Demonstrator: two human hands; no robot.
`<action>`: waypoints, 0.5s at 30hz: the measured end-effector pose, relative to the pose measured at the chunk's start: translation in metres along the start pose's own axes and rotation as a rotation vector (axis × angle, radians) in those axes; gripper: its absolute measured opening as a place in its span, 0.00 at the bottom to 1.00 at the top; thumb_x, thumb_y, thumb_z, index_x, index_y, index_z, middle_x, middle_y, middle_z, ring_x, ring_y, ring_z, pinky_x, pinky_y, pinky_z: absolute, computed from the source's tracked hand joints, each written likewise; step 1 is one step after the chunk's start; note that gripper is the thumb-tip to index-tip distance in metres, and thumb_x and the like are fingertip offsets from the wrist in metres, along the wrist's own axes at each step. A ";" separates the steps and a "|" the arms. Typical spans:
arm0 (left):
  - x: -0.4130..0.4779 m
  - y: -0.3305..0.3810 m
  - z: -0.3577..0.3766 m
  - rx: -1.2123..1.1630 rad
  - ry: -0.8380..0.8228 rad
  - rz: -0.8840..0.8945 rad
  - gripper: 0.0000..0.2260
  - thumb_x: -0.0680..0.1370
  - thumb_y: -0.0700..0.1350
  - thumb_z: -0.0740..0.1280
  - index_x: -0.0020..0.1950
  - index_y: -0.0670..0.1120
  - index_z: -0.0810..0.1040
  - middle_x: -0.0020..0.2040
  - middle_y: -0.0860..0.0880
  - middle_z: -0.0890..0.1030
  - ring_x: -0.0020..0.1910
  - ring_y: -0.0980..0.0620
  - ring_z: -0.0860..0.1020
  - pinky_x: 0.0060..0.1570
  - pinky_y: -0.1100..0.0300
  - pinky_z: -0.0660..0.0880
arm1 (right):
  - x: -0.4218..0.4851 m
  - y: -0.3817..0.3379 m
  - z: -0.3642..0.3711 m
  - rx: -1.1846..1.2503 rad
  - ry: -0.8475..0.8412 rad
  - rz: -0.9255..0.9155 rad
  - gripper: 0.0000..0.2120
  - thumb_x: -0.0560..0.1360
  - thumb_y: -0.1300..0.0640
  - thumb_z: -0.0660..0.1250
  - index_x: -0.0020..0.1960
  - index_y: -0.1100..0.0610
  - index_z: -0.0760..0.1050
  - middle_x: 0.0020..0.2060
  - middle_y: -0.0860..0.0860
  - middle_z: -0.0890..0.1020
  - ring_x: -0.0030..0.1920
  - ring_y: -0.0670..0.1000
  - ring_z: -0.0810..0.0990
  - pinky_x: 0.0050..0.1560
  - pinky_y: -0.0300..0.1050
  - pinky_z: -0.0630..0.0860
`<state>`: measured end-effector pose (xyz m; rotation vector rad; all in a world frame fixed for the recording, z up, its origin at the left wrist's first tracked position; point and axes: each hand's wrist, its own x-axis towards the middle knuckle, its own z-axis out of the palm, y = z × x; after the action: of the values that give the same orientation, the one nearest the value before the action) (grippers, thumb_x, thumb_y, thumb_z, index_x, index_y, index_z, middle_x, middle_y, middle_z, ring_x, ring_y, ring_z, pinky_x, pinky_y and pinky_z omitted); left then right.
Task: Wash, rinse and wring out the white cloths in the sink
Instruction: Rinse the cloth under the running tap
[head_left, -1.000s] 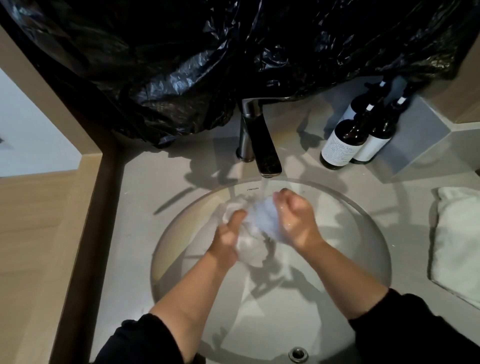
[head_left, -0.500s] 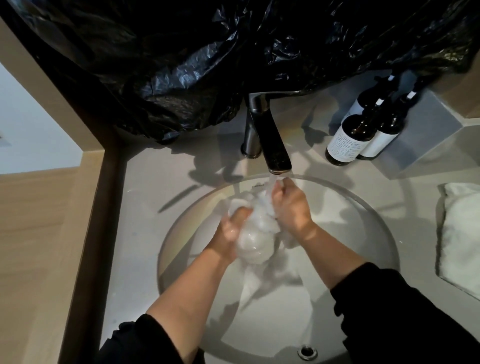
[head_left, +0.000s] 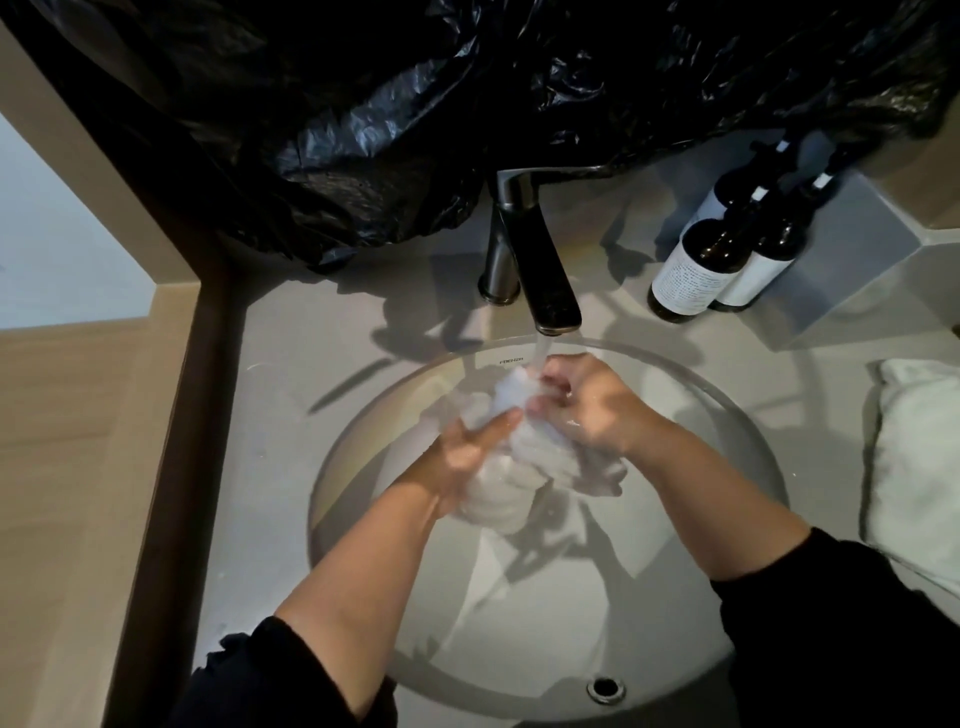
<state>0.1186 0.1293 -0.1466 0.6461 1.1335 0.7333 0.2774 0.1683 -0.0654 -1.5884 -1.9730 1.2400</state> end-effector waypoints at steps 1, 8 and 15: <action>0.002 -0.002 0.000 0.002 0.011 -0.018 0.32 0.63 0.66 0.75 0.59 0.47 0.79 0.55 0.43 0.83 0.54 0.43 0.81 0.59 0.46 0.75 | 0.002 0.001 -0.005 0.030 0.008 0.001 0.12 0.74 0.64 0.69 0.38 0.51 0.71 0.24 0.41 0.75 0.27 0.39 0.73 0.31 0.27 0.66; -0.001 -0.002 -0.002 -0.215 -0.014 0.024 0.23 0.69 0.58 0.70 0.56 0.44 0.80 0.50 0.43 0.81 0.49 0.44 0.80 0.54 0.52 0.75 | 0.018 0.004 -0.009 0.173 0.180 0.216 0.06 0.77 0.50 0.66 0.44 0.50 0.74 0.44 0.50 0.81 0.36 0.45 0.77 0.34 0.30 0.70; 0.005 -0.002 -0.004 -0.207 0.117 0.024 0.21 0.80 0.55 0.59 0.60 0.40 0.78 0.56 0.38 0.81 0.56 0.39 0.79 0.63 0.45 0.73 | -0.013 0.017 0.050 -0.092 0.241 -0.134 0.17 0.79 0.46 0.60 0.67 0.48 0.71 0.58 0.51 0.69 0.61 0.48 0.69 0.64 0.38 0.63</action>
<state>0.1167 0.1321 -0.1521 0.4469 1.1399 0.9050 0.2578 0.1353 -0.1039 -1.5384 -1.9688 0.8746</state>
